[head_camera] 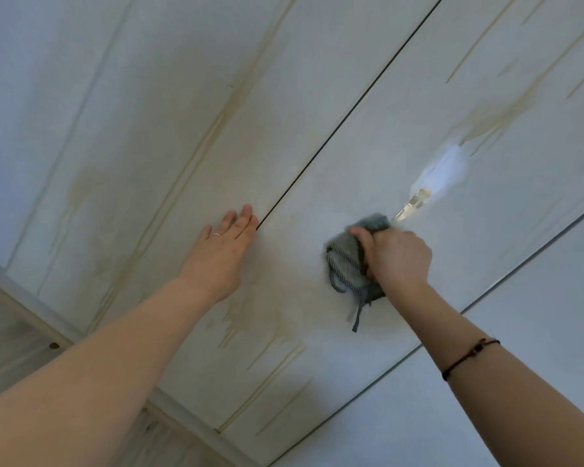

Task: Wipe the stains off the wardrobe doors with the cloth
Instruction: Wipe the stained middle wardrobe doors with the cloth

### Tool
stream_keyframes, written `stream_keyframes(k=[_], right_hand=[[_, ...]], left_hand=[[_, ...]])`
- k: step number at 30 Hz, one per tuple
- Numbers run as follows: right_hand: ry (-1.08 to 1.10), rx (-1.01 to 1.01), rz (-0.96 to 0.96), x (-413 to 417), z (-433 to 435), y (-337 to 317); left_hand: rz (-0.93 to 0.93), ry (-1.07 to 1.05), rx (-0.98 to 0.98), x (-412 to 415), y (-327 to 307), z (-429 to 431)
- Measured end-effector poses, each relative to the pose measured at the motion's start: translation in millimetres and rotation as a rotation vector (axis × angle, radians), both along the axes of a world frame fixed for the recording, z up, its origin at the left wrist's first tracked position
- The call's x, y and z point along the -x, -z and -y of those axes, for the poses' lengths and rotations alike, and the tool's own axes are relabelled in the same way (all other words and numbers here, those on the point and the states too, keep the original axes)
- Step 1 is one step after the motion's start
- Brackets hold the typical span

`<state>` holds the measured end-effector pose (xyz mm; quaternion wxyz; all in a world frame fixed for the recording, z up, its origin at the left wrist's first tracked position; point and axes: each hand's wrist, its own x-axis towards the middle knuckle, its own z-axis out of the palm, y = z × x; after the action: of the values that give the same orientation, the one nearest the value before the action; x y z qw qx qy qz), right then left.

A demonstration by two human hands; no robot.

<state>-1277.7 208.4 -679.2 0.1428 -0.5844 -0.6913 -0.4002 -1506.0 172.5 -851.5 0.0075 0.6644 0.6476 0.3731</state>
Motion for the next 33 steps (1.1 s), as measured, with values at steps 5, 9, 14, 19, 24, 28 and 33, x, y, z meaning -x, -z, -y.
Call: stream_keyframes(k=[5,9,14,19,24,28,33], right_hand=[[-0.173,-0.026,-0.125,99.8,-12.7,-4.3],[-0.27,0.115,0.161,133.0,-5.9,72.2],[-0.25,0.415,0.554,92.0,5.3,107.7],[-0.097,0.221,0.151,93.4,6.0,18.4],[-0.154,-0.016,-0.132,125.6,-4.5,-35.2],[-0.187,0.012,-0.147,130.6,-4.2,4.7],[-0.382,0.183,0.179,135.8,3.5,81.5]], left_hand=[[0.043,-0.037,-0.07,-4.3,-0.9,2.7],[0.033,-0.066,-0.068,-3.8,4.1,4.2],[0.035,-0.091,-0.074,4.6,14.5,12.1],[0.084,-0.109,-0.224,5.1,16.3,11.2],[0.117,-0.144,-0.138,11.6,15.2,18.0],[0.061,-0.219,-0.008,21.6,24.6,24.3],[-0.097,-0.26,0.166,31.9,50.1,30.2]])
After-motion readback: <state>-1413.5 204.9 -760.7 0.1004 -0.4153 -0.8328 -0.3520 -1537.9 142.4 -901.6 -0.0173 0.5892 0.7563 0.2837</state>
